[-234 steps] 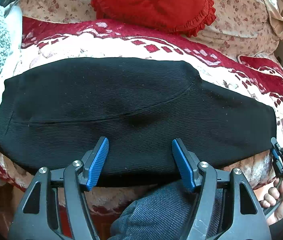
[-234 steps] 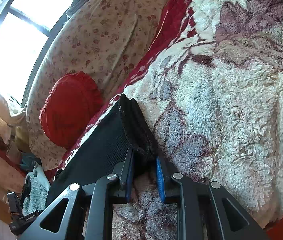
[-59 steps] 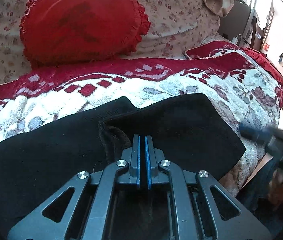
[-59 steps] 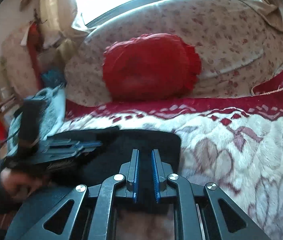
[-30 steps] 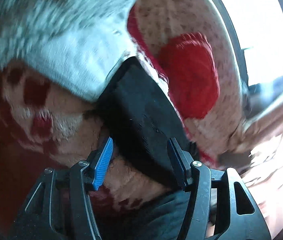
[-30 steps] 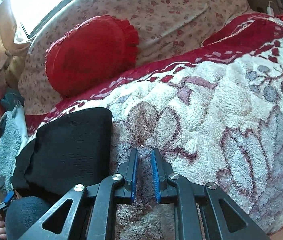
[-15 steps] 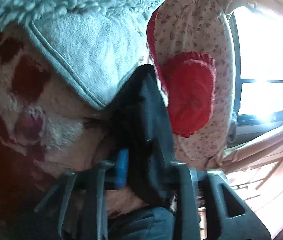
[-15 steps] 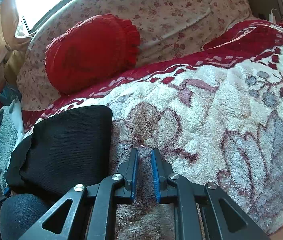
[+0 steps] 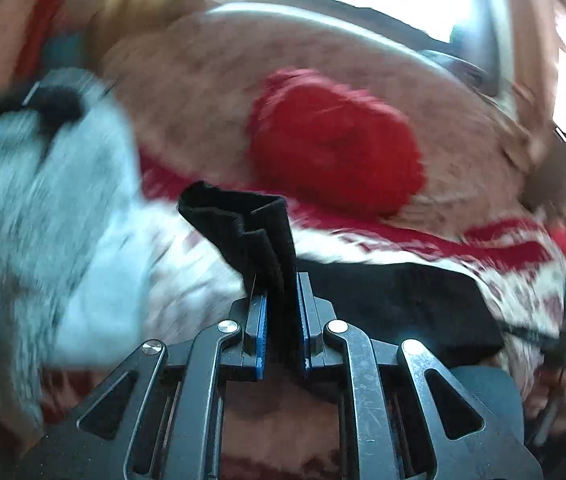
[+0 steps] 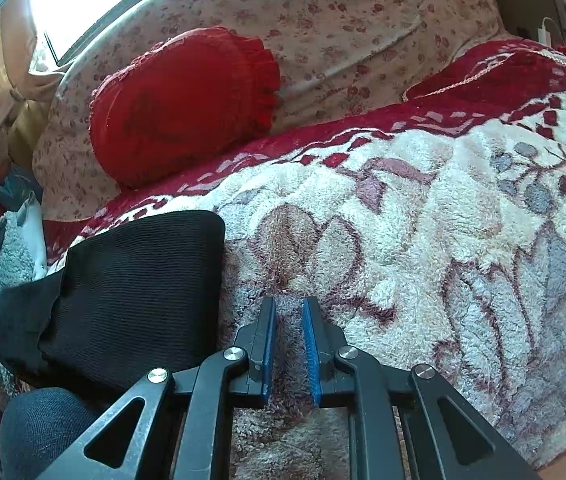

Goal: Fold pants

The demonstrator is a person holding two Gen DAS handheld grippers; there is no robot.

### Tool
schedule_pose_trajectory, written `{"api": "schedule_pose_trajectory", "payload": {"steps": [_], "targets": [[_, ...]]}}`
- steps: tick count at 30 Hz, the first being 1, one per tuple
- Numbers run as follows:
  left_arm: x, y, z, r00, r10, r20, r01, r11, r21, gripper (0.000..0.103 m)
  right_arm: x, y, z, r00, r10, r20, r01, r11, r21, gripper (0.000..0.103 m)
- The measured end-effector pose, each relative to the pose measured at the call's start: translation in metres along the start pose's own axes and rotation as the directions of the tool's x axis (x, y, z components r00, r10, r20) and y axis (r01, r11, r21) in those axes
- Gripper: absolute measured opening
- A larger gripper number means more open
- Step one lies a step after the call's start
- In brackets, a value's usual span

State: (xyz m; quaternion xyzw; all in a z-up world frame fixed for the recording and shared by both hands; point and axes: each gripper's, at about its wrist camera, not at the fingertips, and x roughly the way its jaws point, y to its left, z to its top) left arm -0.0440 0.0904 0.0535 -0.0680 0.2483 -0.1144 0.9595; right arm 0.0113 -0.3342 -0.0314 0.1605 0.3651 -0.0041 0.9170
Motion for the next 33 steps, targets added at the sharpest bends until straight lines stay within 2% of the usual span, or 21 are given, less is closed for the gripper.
{"api": "schedule_pose_trajectory", "payload": {"steps": [2, 4, 6, 7, 10, 12, 14, 16, 18, 21, 22, 23, 25, 26, 27, 29, 31, 32, 33], "targets": [[0.005, -0.02, 0.009, 0.998, -0.064, -0.002, 0.064, 0.996, 0.059, 0.012, -0.011, 0.009, 0.003, 0.998, 0.026, 0.061, -0.024, 0.999, -0.039, 0.013], [0.014, -0.046, 0.016, 0.989, -0.148, -0.026, 0.15, 0.98, 0.131, 0.012, -0.022, 0.019, 0.005, 0.992, 0.046, 0.119, -0.035, 0.995, -0.09, 0.013], [0.022, -0.071, 0.019, 0.975, -0.214, -0.06, 0.221, 0.957, 0.19, 0.011, -0.032, 0.031, 0.006, 0.983, 0.082, 0.164, -0.058, 0.988, -0.146, 0.013], [0.027, -0.086, 0.02, 0.962, -0.257, -0.088, 0.271, 0.937, 0.219, 0.011, -0.035, 0.036, 0.005, 0.978, 0.11, 0.176, -0.08, 0.982, -0.17, 0.013], [0.033, -0.119, 0.024, 0.936, -0.321, -0.143, 0.349, 0.895, 0.277, 0.011, -0.03, 0.045, 0.003, 0.976, 0.175, 0.132, -0.145, 0.966, -0.213, 0.013], [0.037, -0.139, 0.028, 0.915, -0.361, -0.181, 0.402, 0.862, 0.309, 0.011, -0.022, 0.044, 0.0, 0.979, 0.181, 0.093, -0.16, 0.967, -0.198, 0.013], [0.038, -0.157, 0.03, 0.9, -0.381, -0.214, 0.434, 0.836, 0.337, 0.011, -0.017, 0.035, 0.0, 0.986, 0.145, 0.077, -0.133, 0.98, -0.149, 0.013], [0.046, -0.176, 0.032, 0.882, -0.394, -0.259, 0.467, 0.809, 0.358, 0.007, -0.016, 0.024, 0.002, 0.992, 0.097, 0.081, -0.089, 0.992, -0.093, 0.013], [0.052, -0.198, 0.03, 0.853, -0.405, -0.328, 0.51, 0.778, 0.367, 0.006, -0.012, 0.006, 0.004, 0.995, 0.081, 0.066, -0.08, 0.997, -0.013, 0.013], [0.06, -0.221, 0.024, 0.836, -0.397, -0.379, 0.534, 0.749, 0.393, 0.005, -0.001, -0.006, 0.002, 0.997, 0.083, 0.002, -0.083, 0.996, 0.045, 0.013], [0.062, -0.227, 0.022, 0.838, -0.387, -0.385, 0.53, 0.745, 0.406, 0.005, 0.002, -0.006, 0.001, 0.996, 0.088, -0.013, -0.088, 0.995, 0.049, 0.013], [0.063, -0.232, 0.021, 0.847, -0.368, -0.384, 0.515, 0.746, 0.421, 0.005, 0.003, -0.006, 0.001, 0.996, 0.083, -0.021, -0.082, 0.996, 0.041, 0.013], [0.06, -0.227, 0.024, 0.846, -0.385, -0.37, 0.519, 0.756, 0.4, 0.005, 0.001, -0.004, 0.002, 0.997, 0.073, -0.013, -0.073, 0.997, 0.024, 0.013], [0.057, -0.219, 0.029, 0.848, -0.397, -0.351, 0.515, 0.772, 0.372, 0.005, -0.001, -0.005, 0.003, 0.997, 0.073, -0.004, -0.073, 0.997, 0.02, 0.013], [0.057, -0.211, 0.033, 0.864, -0.378, -0.334, 0.486, 0.799, 0.354, 0.005, -0.003, -0.006, 0.004, 0.996, 0.083, 0.005, -0.084, 0.996, 0.022, 0.013], [0.056, -0.187, 0.038, 0.894, -0.336, -0.295, 0.425, 0.843, 0.329, 0.005, -0.021, -0.004, 0.005, 0.982, 0.168, 0.086, -0.171, 0.985, 0.027, 0.013], [0.06, -0.161, 0.039, 0.924, -0.276, -0.263, 0.351, 0.885, 0.305, 0.008, -0.035, 0.0, 0.009, 0.946, 0.287, 0.151, -0.294, 0.955, 0.027, 0.016], [0.065, -0.148, 0.038, 0.936, -0.236, -0.26, 0.308, 0.907, 0.288, 0.01, -0.037, 0.0, 0.01, 0.905, 0.396, 0.159, -0.406, 0.913, 0.042, 0.018], [0.073, -0.129, 0.036, 0.943, -0.192, -0.271, 0.262, 0.933, 0.249, 0.01, -0.035, 0.0, 0.009, 0.882, 0.449, 0.144, -0.461, 0.885, 0.06, 0.023]]}}
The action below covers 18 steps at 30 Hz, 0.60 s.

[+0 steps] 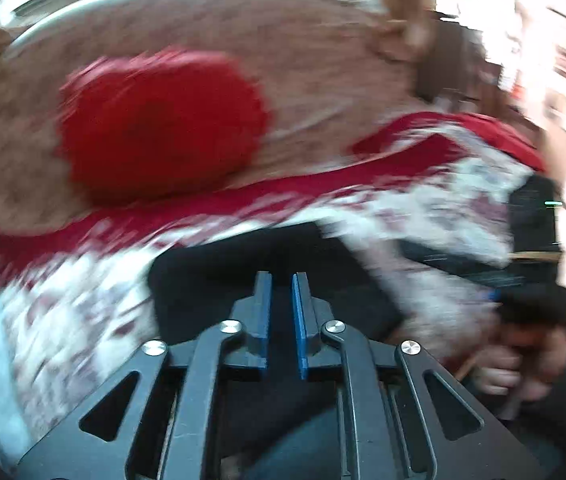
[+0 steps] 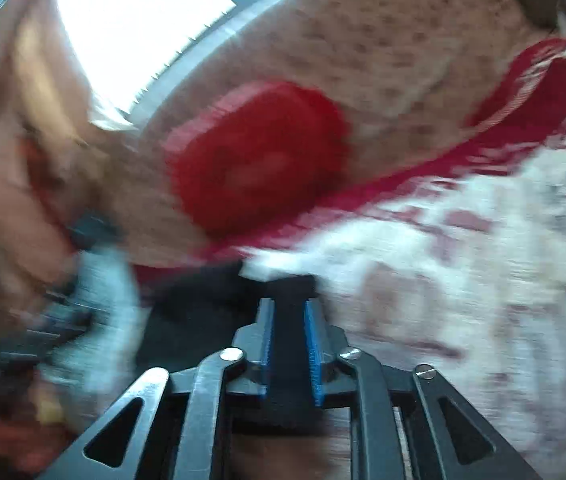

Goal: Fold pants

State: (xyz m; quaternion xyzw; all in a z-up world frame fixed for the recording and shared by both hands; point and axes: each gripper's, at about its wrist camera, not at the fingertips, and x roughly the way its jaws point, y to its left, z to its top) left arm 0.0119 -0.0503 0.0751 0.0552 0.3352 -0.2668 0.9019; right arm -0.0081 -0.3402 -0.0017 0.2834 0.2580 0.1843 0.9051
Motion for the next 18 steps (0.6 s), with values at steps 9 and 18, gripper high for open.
{"api": "schedule_pose_trajectory", "payload": {"steps": [9, 18], "targets": [[0.032, 0.024, -0.028, 0.993, -0.025, -0.111, 0.013, 0.994, -0.109, 0.01, 0.025, -0.023, -0.016, 0.981, 0.126, -0.15, -0.095, 0.976, 0.198, 0.028], [0.04, 0.019, -0.032, 0.993, -0.012, -0.121, -0.001, 0.995, -0.1, 0.01, 0.034, -0.049, -0.027, 0.96, 0.263, -0.101, -0.191, 0.871, 0.452, 0.041]]}}
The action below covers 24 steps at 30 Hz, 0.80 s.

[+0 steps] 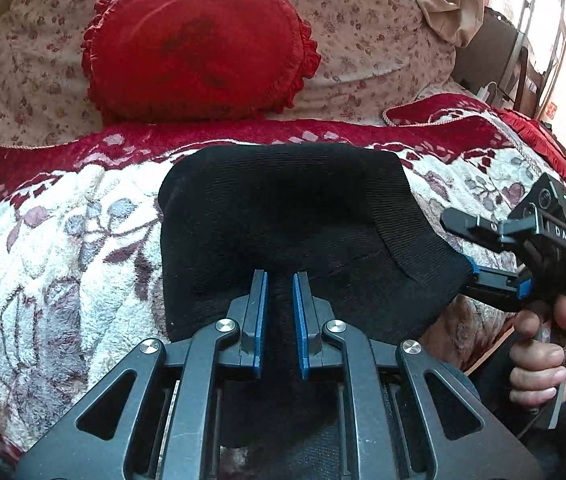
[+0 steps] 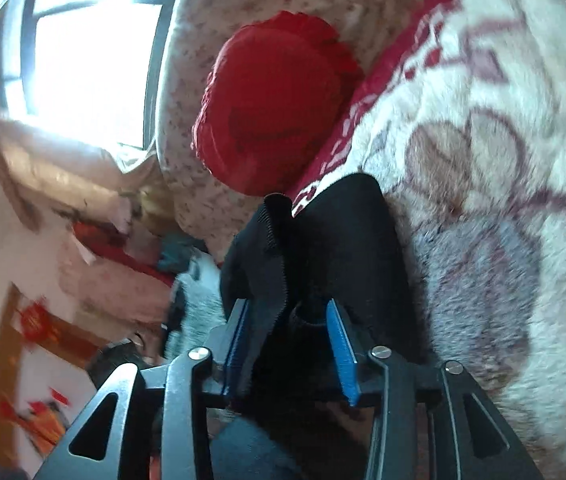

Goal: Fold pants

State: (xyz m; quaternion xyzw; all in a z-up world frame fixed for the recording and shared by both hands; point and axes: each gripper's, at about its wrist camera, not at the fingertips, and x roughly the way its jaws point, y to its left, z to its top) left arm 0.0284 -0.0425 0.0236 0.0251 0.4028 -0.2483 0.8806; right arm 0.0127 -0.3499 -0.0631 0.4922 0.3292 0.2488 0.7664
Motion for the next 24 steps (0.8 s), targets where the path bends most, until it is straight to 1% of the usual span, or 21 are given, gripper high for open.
{"api": "schedule_pose_trajectory", "payload": {"steps": [2, 4, 5, 6, 7, 8, 9, 10, 11, 12, 13, 14, 16, 18, 19, 20, 21, 22, 24], "targets": [[0.0, 0.0, 0.0, 1.0, -0.001, -0.001, 0.001, 1.0, -0.003, 0.01, 0.007, 0.005, 0.004, 1.0, -0.008, -0.012, 0.008, 1.0, -0.017, 0.046], [0.0, 0.0, 0.0, 1.0, -0.002, -0.002, 0.002, 1.0, -0.006, 0.01, 0.011, 0.01, 0.007, 1.0, -0.01, -0.01, 0.01, 0.999, -0.038, 0.046], [0.0, 0.001, 0.0, 1.0, -0.004, -0.001, 0.004, 1.0, -0.008, 0.01, 0.012, 0.015, 0.008, 1.0, -0.016, -0.009, 0.015, 0.998, -0.065, 0.045], [0.0, 0.001, 0.0, 1.0, -0.007, -0.002, 0.007, 1.0, -0.009, 0.01, 0.012, 0.018, 0.008, 0.999, -0.035, -0.006, 0.034, 0.995, -0.093, 0.038], [0.0, 0.002, 0.0, 1.0, -0.01, -0.003, 0.01, 1.0, -0.014, 0.01, 0.012, 0.024, 0.006, 0.997, -0.081, -0.001, 0.08, 0.986, -0.147, 0.029], [0.0, 0.003, 0.0, 1.0, -0.014, -0.003, 0.014, 1.0, -0.017, 0.01, 0.013, 0.029, 0.002, 0.99, -0.142, -0.003, 0.138, 0.97, -0.199, 0.028], [0.0, 0.004, 0.0, 1.0, -0.017, -0.003, 0.017, 1.0, -0.02, 0.01, 0.014, 0.036, -0.001, 0.979, -0.202, 0.004, 0.196, 0.948, -0.251, 0.025], [0.0, 0.005, 0.0, 1.0, -0.018, -0.003, 0.018, 1.0, -0.023, 0.01, 0.013, 0.041, -0.005, 0.969, -0.247, 0.015, 0.239, 0.922, -0.305, 0.025], [0.0, 0.005, 0.0, 1.0, -0.02, -0.002, 0.02, 0.999, -0.027, 0.01, 0.012, 0.047, -0.01, 0.962, -0.271, 0.03, 0.264, 0.899, -0.349, 0.025], [0.0, 0.006, 0.0, 1.0, -0.021, -0.001, 0.021, 0.999, -0.031, 0.011, 0.011, 0.049, -0.011, 0.962, -0.27, 0.036, 0.264, 0.894, -0.362, 0.024], [0.0, 0.006, 0.0, 1.0, -0.021, -0.001, 0.021, 0.999, -0.033, 0.011, 0.009, 0.05, -0.011, 0.965, -0.259, 0.038, 0.255, 0.895, -0.367, 0.02], [-0.001, 0.006, 0.0, 1.0, -0.022, -0.002, 0.022, 0.999, -0.034, 0.011, 0.007, 0.05, -0.009, 0.973, -0.227, 0.035, 0.224, 0.905, -0.362, 0.014], [-0.005, 0.009, 0.003, 1.0, -0.023, 0.005, 0.023, 0.998, -0.05, 0.011, 0.004, 0.049, -0.007, 0.985, -0.168, 0.025, 0.166, 0.923, -0.347, 0.01], [-0.016, 0.013, 0.006, 0.999, -0.015, 0.037, 0.018, 0.997, -0.076, 0.011, -0.004, 0.065, -0.009, 0.997, -0.074, 0.032, 0.08, 0.918, -0.389, 0.009], [-0.022, 0.015, 0.008, 0.998, -0.004, 0.057, 0.008, 0.996, -0.084, 0.011, -0.009, 0.075, -0.01, 0.999, -0.021, 0.033, 0.033, 0.908, -0.417, 0.009], [-0.027, 0.016, 0.009, 0.997, 0.006, 0.079, 0.001, 0.996, -0.092, 0.011, -0.015, 0.085, -0.012, 0.999, 0.018, 0.042, 0.003, 0.893, -0.45, 0.009], [-0.036, 0.018, 0.01, 0.994, 0.015, 0.112, -0.004, 0.995, -0.102, 0.011, -0.017, 0.093, -0.011, 0.998, 0.036, 0.047, -0.01, 0.883, -0.469, 0.009], [-0.041, 0.019, 0.011, 0.991, 0.019, 0.132, -0.004, 0.994, -0.11, 0.011, -0.017, 0.101, -0.012, 0.997, 0.058, 0.053, -0.025, 0.88, -0.475, 0.009], [-0.049, 0.02, 0.013, 0.986, 0.022, 0.163, -0.002, 0.992, -0.124, 0.011, -0.026, 0.104, -0.008, 0.992, 0.093, 0.084, -0.044, 0.888, -0.457, 0.009]]}}
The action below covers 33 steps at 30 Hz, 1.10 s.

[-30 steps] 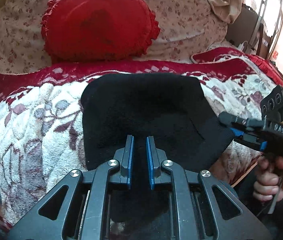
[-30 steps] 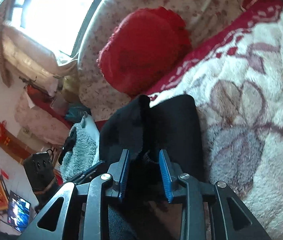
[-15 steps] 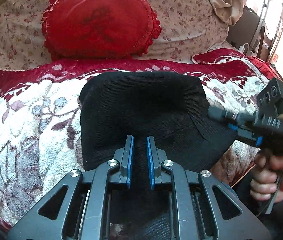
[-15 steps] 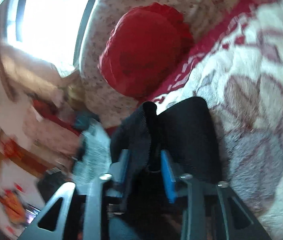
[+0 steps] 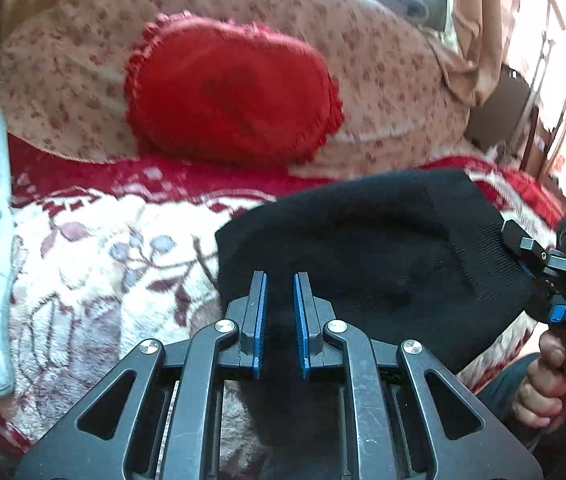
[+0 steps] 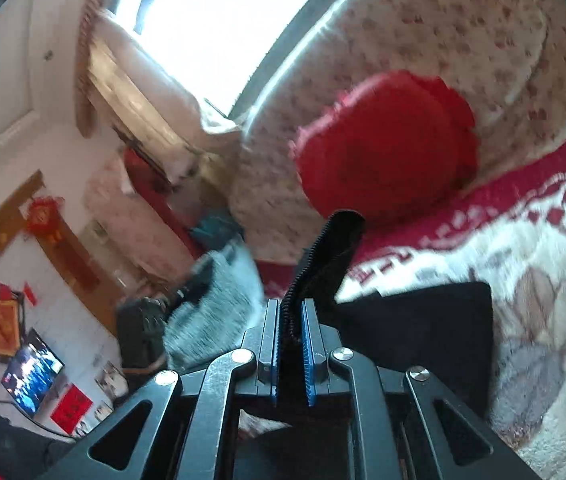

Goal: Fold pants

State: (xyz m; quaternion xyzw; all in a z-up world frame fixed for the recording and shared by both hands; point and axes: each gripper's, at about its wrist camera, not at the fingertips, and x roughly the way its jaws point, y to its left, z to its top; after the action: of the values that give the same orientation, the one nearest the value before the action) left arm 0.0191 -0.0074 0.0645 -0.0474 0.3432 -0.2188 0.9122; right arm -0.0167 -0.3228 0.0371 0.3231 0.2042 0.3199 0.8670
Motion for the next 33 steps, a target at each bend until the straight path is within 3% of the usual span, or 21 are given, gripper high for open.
{"api": "schedule_pose_trajectory", "payload": {"steps": [5, 7, 8, 12, 15, 21, 23, 26, 29, 31, 33], "targets": [[0.004, -0.008, -0.002, 0.999, -0.011, -0.03, 0.013, 0.999, 0.042, 0.011, -0.022, -0.022, 0.0, 0.996, -0.087, 0.031, 0.084, 0.992, 0.095, 0.009], [0.005, -0.011, -0.006, 0.999, -0.02, -0.04, 0.022, 0.998, 0.057, 0.011, -0.026, -0.039, -0.006, 0.986, -0.167, -0.017, 0.168, 0.976, 0.138, 0.009], [0.005, -0.012, -0.008, 0.999, -0.022, -0.042, 0.024, 0.998, 0.062, 0.011, -0.026, -0.056, -0.011, 0.972, -0.219, -0.085, 0.232, 0.955, 0.183, 0.009], [0.002, -0.01, -0.017, 0.999, -0.018, -0.039, 0.021, 0.997, 0.075, 0.011, -0.012, -0.092, -0.027, 0.944, -0.263, -0.198, 0.311, 0.91, 0.273, 0.009], [-0.002, -0.007, -0.024, 0.998, -0.039, -0.056, 0.045, 0.994, 0.098, 0.011, -0.01, -0.1, -0.029, 0.946, -0.247, -0.21, 0.305, 0.898, 0.318, 0.01], [-0.017, -0.019, -0.033, 0.99, -0.127, -0.056, 0.135, 0.975, 0.174, 0.011, -0.001, -0.082, -0.02, 0.932, -0.314, -0.183, 0.346, 0.92, 0.183, 0.01], [-0.015, -0.021, -0.034, 0.988, -0.142, -0.064, 0.151, 0.974, 0.168, 0.011, 0.009, -0.07, -0.016, 0.906, -0.387, -0.173, 0.403, 0.913, 0.064, 0.01], [0.006, -0.019, -0.039, 0.982, -0.107, -0.154, 0.131, 0.979, 0.156, 0.011, 0.016, -0.071, -0.017, 0.885, -0.423, -0.194, 0.437, 0.899, 0.038, 0.011], [0.003, -0.02, -0.042, 0.985, -0.09, -0.145, 0.114, 0.98, 0.166, 0.011, 0.002, -0.059, -0.013, 0.875, -0.466, -0.135, 0.471, 0.882, 0.013, 0.012], [-0.012, -0.022, -0.041, 0.987, -0.117, -0.106, 0.134, 0.977, 0.167, 0.011, -0.015, -0.034, -0.008, 0.88, -0.474, -0.032, 0.471, 0.88, -0.061, 0.013], [-0.024, -0.022, -0.043, 0.987, -0.138, -0.084, 0.151, 0.973, 0.172, 0.011, -0.027, -0.011, -0.006, 0.917, -0.398, 0.01, 0.396, 0.91, -0.126, 0.013]]}}
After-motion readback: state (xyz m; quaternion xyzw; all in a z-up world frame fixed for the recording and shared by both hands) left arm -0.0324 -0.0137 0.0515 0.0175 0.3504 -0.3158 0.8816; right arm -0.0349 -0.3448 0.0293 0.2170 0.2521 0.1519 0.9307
